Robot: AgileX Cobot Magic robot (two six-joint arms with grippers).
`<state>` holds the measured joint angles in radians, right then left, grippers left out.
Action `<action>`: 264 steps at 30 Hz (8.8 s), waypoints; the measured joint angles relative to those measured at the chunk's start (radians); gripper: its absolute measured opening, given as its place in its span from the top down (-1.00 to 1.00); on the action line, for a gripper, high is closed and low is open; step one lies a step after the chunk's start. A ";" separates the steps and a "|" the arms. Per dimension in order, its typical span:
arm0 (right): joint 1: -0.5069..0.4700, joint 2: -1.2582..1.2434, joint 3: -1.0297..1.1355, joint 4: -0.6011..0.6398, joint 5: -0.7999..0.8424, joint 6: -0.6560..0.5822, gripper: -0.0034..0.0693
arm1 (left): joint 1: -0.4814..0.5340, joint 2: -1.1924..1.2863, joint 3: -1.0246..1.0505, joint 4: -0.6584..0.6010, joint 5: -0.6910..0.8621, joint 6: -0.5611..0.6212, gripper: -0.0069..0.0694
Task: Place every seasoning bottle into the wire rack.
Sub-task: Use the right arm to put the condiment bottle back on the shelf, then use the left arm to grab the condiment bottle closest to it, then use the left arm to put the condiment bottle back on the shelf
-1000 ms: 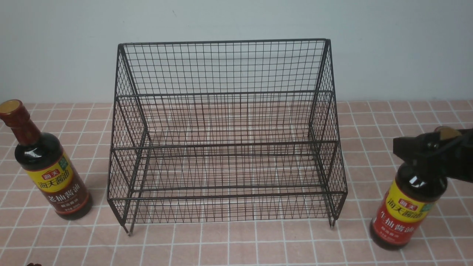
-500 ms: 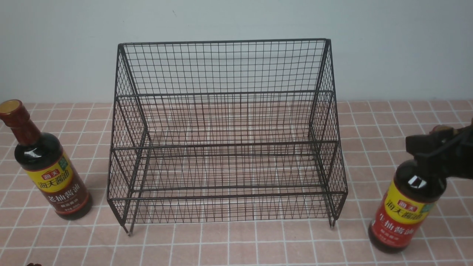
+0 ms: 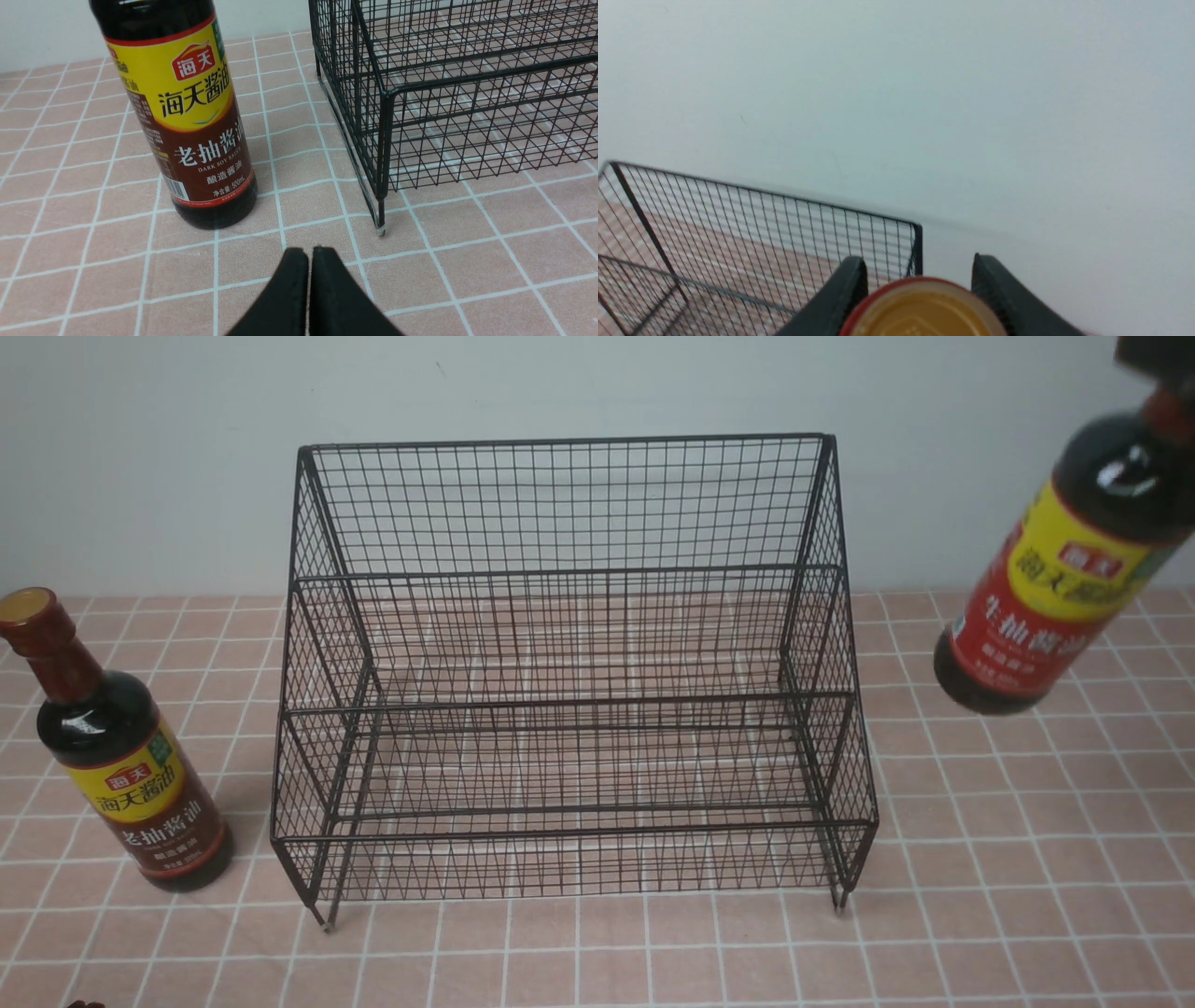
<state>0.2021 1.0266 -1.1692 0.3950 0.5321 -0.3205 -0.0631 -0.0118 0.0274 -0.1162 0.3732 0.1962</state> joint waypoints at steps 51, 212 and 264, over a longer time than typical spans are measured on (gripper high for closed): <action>0.238 0.674 -0.281 0.536 0.114 -0.586 0.02 | 0.000 0.000 0.000 0.000 0.000 0.000 0.84; -0.213 -1.039 1.187 -0.406 -0.142 0.309 0.94 | 0.000 1.250 -0.483 -0.521 -1.036 0.233 -0.93; -0.213 -1.039 1.187 -0.407 -0.142 0.309 0.94 | -0.010 0.871 -0.845 -0.303 -0.223 -0.046 0.14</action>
<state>-0.0104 -0.0120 0.0173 -0.0115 0.3898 -0.0118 -0.0733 0.8596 -0.8181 -0.4196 0.1497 0.1503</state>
